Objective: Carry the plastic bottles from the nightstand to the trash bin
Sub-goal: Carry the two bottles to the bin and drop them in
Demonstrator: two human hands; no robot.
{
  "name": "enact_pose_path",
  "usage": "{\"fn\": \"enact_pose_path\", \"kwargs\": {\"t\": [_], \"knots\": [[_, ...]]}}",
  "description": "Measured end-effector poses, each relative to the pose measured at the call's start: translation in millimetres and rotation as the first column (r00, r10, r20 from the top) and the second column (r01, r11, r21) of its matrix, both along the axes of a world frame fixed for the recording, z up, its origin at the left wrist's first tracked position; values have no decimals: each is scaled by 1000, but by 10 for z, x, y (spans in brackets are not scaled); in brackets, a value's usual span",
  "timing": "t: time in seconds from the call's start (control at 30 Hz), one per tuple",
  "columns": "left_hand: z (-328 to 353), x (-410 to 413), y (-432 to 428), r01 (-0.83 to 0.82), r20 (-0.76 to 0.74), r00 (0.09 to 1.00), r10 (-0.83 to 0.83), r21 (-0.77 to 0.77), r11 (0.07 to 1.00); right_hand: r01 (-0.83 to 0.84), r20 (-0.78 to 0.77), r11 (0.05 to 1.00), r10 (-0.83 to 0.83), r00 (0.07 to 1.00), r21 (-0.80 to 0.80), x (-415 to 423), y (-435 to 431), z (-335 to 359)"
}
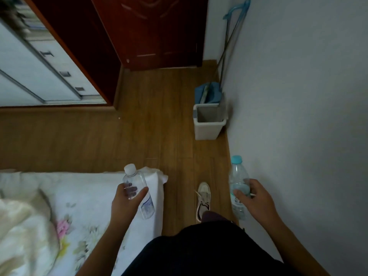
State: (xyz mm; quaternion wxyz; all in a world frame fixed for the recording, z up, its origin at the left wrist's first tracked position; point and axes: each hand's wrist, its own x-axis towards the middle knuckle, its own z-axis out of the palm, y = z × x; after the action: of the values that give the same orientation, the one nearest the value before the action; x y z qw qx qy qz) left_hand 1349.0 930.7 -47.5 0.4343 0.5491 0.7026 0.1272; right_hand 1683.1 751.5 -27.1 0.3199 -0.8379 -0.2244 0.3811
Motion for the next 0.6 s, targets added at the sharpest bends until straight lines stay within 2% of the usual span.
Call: {"fn": "enact_pose_path", "kwargs": {"t": [0.17,0.33,0.47,0.6], "knots": [[27,299,614,-132,-40,991,132,-17,991,-178,-51,984,179,983,23,466,1376,0],[81,416,1154,-260,-60,964,259,-17,965,-379,-93,921,387,917,95,640,2829,237],[90,398,1672,-368,-79,928,364,-35,929,-439,-82,893,446,891,98,671,3742,265],[73,319,2355,-377,-24,926,376,-8,926,-479,-119,874,486,866,87,610,4495,254]]}}
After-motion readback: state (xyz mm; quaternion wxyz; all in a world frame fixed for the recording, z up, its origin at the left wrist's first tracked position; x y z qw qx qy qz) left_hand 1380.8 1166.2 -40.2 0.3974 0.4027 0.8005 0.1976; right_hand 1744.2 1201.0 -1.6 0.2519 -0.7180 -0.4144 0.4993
